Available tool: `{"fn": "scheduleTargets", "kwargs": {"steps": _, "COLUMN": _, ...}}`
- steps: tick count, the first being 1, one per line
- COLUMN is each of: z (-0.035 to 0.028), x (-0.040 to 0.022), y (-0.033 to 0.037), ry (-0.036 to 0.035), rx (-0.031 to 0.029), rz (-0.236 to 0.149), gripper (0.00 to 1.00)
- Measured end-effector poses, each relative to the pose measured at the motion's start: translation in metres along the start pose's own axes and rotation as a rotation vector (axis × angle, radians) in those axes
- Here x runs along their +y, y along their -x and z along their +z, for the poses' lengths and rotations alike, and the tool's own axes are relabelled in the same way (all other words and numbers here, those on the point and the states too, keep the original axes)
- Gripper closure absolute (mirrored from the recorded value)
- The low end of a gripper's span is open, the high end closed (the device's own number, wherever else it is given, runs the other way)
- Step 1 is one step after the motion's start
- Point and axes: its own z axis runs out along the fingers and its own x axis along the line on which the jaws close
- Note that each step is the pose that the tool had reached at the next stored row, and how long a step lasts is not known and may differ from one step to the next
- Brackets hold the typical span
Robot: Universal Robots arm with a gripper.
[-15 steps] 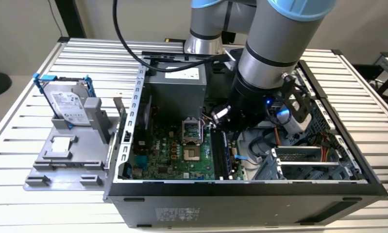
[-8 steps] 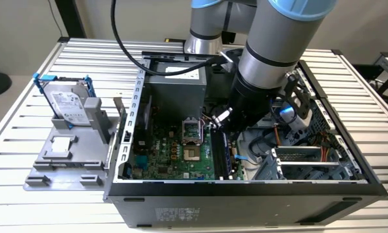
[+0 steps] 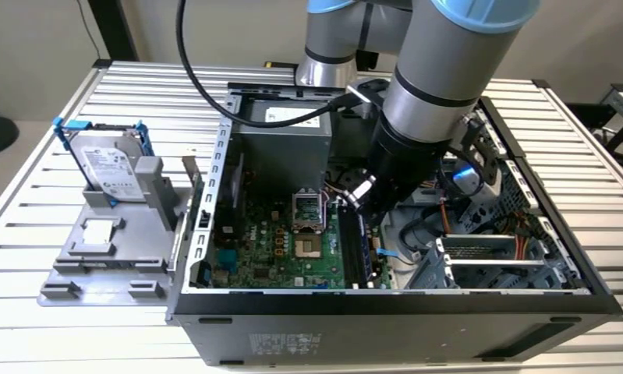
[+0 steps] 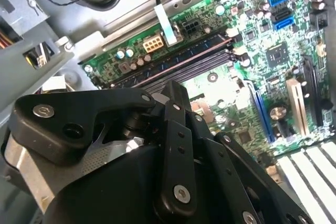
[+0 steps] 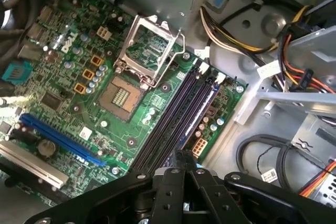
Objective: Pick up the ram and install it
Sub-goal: 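Press down the ram until it locks into place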
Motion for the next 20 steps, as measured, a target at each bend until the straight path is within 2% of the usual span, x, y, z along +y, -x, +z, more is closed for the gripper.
{"fn": "scheduleTargets", "kwargs": {"steps": 4, "z": 0.0000, "x": 0.0000, "y": 0.0000, "ry": -0.0004, "rx": 0.0019, "rz": -0.043, "gripper": 1.00}}
{"fn": "scheduleTargets", "kwargs": {"steps": 7, "z": 0.0000, "x": 0.0000, "y": 0.0001, "ry": -0.0016, "rx": 0.0018, "rz": -0.093, "gripper": 1.00}}
{"fn": "scheduleTargets", "kwargs": {"steps": 17, "z": 0.0000, "x": 0.0001, "y": 0.0001, "ry": -0.0064, "rx": -0.0114, "rz": -0.246, "gripper": 1.00}}
{"fn": "scheduleTargets", "kwargs": {"steps": 20, "z": -0.0001, "x": 0.0000, "y": 0.0000, "ry": -0.0083, "rx": -0.0177, "rz": -0.287, "gripper": 1.00}}
